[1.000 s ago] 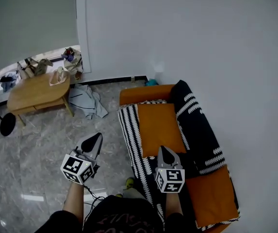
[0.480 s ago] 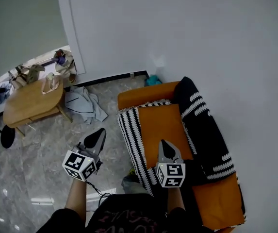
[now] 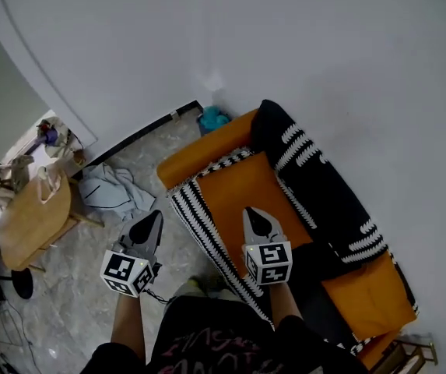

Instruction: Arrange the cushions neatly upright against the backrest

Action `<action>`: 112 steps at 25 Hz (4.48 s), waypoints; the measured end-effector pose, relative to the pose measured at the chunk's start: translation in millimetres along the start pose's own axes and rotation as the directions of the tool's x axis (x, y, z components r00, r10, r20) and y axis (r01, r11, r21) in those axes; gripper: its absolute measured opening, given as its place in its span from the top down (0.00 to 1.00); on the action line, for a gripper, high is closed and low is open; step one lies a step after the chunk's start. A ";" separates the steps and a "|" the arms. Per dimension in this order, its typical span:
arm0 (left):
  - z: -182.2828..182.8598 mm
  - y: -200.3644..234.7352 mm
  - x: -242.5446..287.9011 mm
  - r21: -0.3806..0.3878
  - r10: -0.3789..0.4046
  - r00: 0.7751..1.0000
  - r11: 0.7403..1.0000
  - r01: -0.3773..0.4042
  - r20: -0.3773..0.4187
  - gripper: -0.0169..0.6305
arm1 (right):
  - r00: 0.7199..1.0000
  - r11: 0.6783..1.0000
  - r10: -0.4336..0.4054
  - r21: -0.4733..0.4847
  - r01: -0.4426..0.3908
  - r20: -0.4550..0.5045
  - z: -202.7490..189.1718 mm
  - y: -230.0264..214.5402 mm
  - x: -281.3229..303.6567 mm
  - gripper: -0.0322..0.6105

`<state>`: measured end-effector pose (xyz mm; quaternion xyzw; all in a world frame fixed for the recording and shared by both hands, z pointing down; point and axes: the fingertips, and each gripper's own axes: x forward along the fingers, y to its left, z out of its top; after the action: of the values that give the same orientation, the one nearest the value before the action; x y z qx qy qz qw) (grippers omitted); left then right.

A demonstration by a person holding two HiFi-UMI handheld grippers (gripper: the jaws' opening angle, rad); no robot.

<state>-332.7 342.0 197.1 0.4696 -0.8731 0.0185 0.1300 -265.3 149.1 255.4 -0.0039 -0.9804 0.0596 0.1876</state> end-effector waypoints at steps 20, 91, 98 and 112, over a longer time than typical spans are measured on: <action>-3.6 -53.8 267.9 0.080 -0.663 0.698 0.707 0.703 -0.271 0.97 | 0.689 0.609 -0.704 0.356 0.709 -0.170 -48.3 -160.2 -51.5 0.93; -439.5 -18.9 503.4 -0.212 -0.587 0.328 0.666 0.715 -0.740 0.11 | 0.762 0.230 -0.364 0.742 0.630 -0.535 -510.3 -196.3 9.0 0.18; -437.1 -27.1 493.2 -0.240 -0.564 0.215 0.623 0.744 -0.797 0.36 | 0.767 0.306 -0.317 0.705 0.639 -0.558 -498.0 -197.8 22.6 0.34; -384.7 -34.9 461.2 -0.122 -0.586 0.357 0.623 0.773 -0.728 0.66 | 0.625 0.423 -0.516 0.461 0.780 -0.586 -426.8 -199.2 12.1 0.51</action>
<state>-465.5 5.9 678.1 0.7553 -0.4632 0.2477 0.3920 -116.4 0.9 677.1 0.4403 -0.7534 0.3336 0.3567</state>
